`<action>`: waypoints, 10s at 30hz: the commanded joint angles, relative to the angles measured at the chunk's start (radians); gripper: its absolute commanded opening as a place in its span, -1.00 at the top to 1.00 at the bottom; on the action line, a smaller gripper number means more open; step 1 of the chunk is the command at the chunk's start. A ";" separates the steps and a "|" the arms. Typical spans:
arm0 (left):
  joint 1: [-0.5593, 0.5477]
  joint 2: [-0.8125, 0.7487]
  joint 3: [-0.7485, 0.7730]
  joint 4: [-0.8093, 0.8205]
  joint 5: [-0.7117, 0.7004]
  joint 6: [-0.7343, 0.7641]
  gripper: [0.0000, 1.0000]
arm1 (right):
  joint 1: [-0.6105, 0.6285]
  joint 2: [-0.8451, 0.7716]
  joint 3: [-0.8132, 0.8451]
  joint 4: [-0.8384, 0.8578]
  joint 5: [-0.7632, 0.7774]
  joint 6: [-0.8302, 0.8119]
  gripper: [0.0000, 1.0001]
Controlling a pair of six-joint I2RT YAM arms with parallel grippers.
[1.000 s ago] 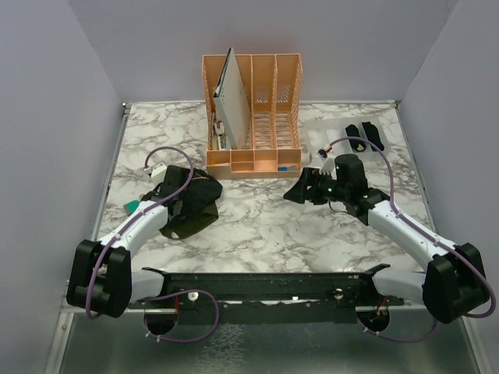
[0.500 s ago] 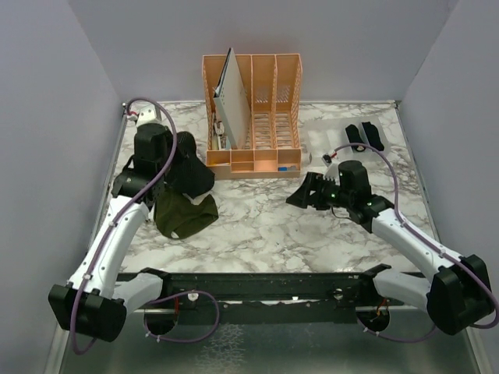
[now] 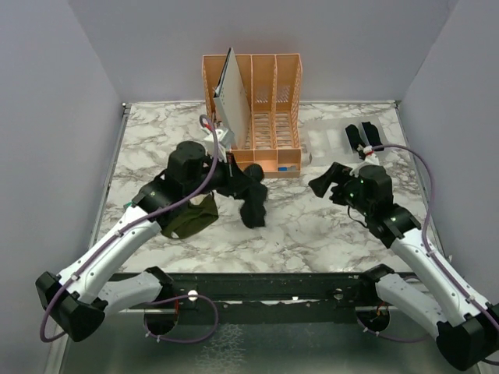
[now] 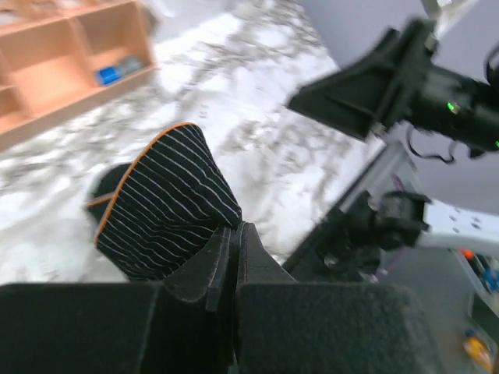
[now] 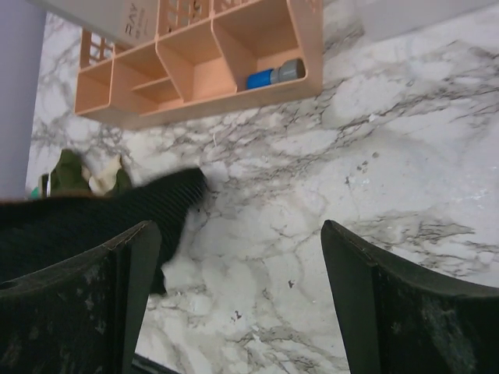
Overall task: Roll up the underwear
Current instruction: Place the underwear at the center of the board, then flatten out the underwear at the center of the board.
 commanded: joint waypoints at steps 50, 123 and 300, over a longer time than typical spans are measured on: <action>-0.566 0.632 0.263 -0.056 -0.248 -0.061 -0.72 | -0.226 0.122 0.059 -0.229 0.209 -0.034 -1.00; -0.080 0.608 -0.065 0.224 -0.143 0.123 -0.40 | 0.436 0.321 0.064 -0.383 0.162 0.297 -0.25; -0.345 0.088 -0.624 -0.023 -0.441 -0.403 -0.50 | -0.107 0.083 -0.198 -0.306 -0.138 0.122 -0.10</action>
